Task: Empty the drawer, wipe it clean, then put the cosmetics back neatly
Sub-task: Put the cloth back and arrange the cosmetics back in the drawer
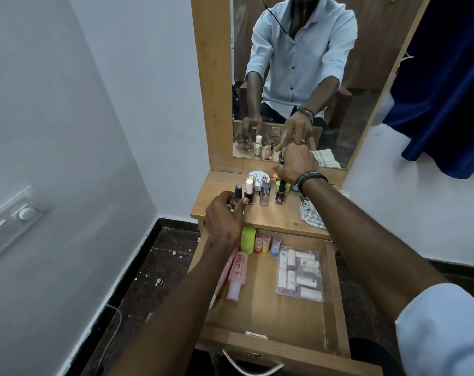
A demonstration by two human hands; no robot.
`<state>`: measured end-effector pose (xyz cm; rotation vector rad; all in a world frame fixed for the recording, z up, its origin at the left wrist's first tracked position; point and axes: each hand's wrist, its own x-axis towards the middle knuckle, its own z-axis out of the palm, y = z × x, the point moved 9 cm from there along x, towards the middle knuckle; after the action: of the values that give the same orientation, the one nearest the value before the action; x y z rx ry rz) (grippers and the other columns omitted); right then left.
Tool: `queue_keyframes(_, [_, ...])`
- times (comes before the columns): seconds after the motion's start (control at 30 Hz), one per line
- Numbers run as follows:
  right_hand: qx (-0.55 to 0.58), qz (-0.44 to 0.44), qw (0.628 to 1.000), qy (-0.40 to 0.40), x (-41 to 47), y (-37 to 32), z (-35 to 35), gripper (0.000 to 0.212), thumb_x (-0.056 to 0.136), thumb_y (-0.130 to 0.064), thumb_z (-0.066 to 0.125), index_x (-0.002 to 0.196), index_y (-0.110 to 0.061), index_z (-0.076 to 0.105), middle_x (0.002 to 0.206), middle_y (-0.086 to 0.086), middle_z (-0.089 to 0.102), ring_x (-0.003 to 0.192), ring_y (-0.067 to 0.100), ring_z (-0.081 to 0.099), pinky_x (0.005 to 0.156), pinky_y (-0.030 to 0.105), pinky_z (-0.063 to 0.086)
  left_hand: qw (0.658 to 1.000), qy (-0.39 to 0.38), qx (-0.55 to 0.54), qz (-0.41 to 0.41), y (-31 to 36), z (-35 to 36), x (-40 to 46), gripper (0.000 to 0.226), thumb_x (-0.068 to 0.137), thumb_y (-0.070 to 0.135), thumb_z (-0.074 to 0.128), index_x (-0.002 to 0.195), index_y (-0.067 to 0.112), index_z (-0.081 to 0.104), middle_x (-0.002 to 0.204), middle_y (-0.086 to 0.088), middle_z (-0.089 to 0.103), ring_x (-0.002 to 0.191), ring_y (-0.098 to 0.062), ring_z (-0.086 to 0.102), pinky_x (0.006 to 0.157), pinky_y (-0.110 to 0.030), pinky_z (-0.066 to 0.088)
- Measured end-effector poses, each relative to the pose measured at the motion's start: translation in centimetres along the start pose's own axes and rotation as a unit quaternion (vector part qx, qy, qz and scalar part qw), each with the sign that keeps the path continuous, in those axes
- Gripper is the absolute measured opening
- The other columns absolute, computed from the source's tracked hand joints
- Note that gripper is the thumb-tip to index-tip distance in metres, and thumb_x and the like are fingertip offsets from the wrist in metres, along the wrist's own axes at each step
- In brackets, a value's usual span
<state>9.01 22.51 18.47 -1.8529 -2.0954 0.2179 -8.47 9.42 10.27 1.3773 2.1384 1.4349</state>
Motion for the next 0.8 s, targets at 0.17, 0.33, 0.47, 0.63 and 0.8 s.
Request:
queue_keyframes(0.17, [-0.003, 0.013, 1.0, 0.016, 0.2, -0.2, 0.2, 0.028, 0.083, -0.018, 0.078, 0.106, -0.008, 0.068, 0.109, 0.016, 0.068, 0.1, 0.036, 0.064, 0.076, 0.037, 0.051, 1.0, 0.005, -0.009, 0.003, 0.0, -0.1, 0.0, 0.025, 0.087, 0.037, 0.07, 0.101, 0.016, 0.067, 0.09, 0.001, 0.07, 0.081, -0.016, 0.063, 0.067, -0.035, 0.053])
queue_keyframes(0.33, [-0.001, 0.01, 1.0, 0.027, 0.1, 0.0, 0.1, 0.028, 0.083, -0.019, 0.079, 0.105, -0.005, 0.068, 0.107, 0.017, 0.068, 0.097, 0.036, 0.064, 0.073, 0.034, 0.048, 1.0, 0.009, -0.014, 0.002, -0.2, 0.0, -0.1, 0.027, 0.087, 0.041, 0.069, 0.101, 0.017, 0.068, 0.091, 0.002, 0.071, 0.08, -0.015, 0.063, 0.067, -0.035, 0.054])
queue_keyframes(0.47, [-0.009, -0.006, 0.998, 0.061, 0.1, -0.4, -0.9, 0.027, 0.085, -0.015, 0.077, 0.11, -0.006, 0.07, 0.107, 0.017, 0.069, 0.1, 0.034, 0.064, 0.073, 0.033, 0.049, 1.0, 0.011, -0.025, -0.016, -0.6, -0.1, 0.0, 0.03, 0.084, 0.043, 0.071, 0.099, 0.017, 0.068, 0.088, 0.002, 0.072, 0.079, -0.016, 0.065, 0.066, -0.034, 0.054])
queue_keyframes(0.63, [-0.019, -0.033, 0.992, 0.124, 0.0, -1.6, -3.6, 0.018, 0.086, -0.007, 0.073, 0.104, -0.01, 0.072, 0.098, 0.016, 0.071, 0.09, 0.035, 0.069, 0.074, 0.036, 0.058, 0.998, 0.015, -0.052, -0.045, -1.0, -0.5, 0.2, 0.036, 0.077, 0.042, 0.078, 0.101, 0.016, 0.07, 0.089, 0.002, 0.071, 0.083, -0.016, 0.065, 0.077, -0.036, 0.055])
queue_keyframes(0.8, [0.019, -0.074, 0.98, 0.184, -1.2, -3.2, -7.4, 0.014, 0.087, -0.02, 0.075, 0.096, -0.008, 0.074, 0.094, 0.014, 0.073, 0.087, 0.032, 0.069, 0.069, 0.032, 0.055, 0.996, 0.007, -0.072, -0.057, -1.9, -0.5, 0.3, 0.051, 0.07, 0.047, 0.081, 0.108, 0.015, 0.069, 0.097, 0.001, 0.072, 0.087, -0.016, 0.065, 0.083, -0.043, 0.055])
